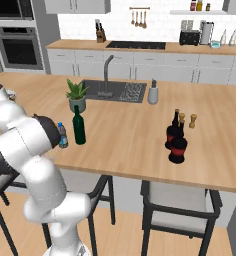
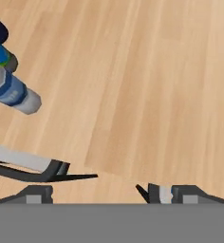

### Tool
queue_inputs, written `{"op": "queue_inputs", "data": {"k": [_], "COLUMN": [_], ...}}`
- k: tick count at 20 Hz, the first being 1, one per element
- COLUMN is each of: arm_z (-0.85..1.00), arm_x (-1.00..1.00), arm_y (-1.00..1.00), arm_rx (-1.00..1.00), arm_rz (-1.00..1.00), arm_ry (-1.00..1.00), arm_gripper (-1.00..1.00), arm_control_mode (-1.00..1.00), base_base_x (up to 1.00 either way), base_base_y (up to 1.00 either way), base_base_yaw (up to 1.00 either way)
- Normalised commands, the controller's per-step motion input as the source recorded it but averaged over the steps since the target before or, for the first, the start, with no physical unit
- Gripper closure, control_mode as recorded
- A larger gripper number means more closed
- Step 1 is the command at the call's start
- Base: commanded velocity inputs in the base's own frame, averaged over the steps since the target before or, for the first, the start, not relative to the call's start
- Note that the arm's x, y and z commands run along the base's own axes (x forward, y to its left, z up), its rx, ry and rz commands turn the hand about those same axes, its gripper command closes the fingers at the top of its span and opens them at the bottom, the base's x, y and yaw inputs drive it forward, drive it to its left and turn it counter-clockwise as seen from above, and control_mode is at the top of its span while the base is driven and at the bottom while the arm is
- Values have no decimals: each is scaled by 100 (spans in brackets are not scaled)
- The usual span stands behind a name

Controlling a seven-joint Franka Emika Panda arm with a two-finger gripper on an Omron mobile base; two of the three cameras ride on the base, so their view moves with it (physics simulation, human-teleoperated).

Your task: Move the plastic bottles in the middle to the plastics group, and the glass bottles in the middle to the glass group.

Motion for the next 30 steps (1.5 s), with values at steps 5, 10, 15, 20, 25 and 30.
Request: {"op": "queue_inputs", "data": {"k": [5, 10, 15, 20, 25, 30], "arm_z": [20, 24, 24, 18, 17, 8], "arm_x": [-26, -25, -18, -16, -12, -1], "arm_y": [-72, -69, -65, -57, -46, -37], "arm_rx": [0, 0, 0, 0, -2, 0], "arm_rz": [-10, -12, -11, -8, -7, -2], "arm_ry": [0, 0, 4, 7, 12, 1], "arm_gripper": [-100, -100, -100, -100, -100, -100], "arm_control_mode": [-100, -100, -100, -100, -100, -100], "base_base_x": [0, 0, 0, 0, 0, 0], "base_base_y": [0, 0, 0, 0, 0, 0], "base_base_yaw": [0, 0, 0, 0, 0, 0]}}
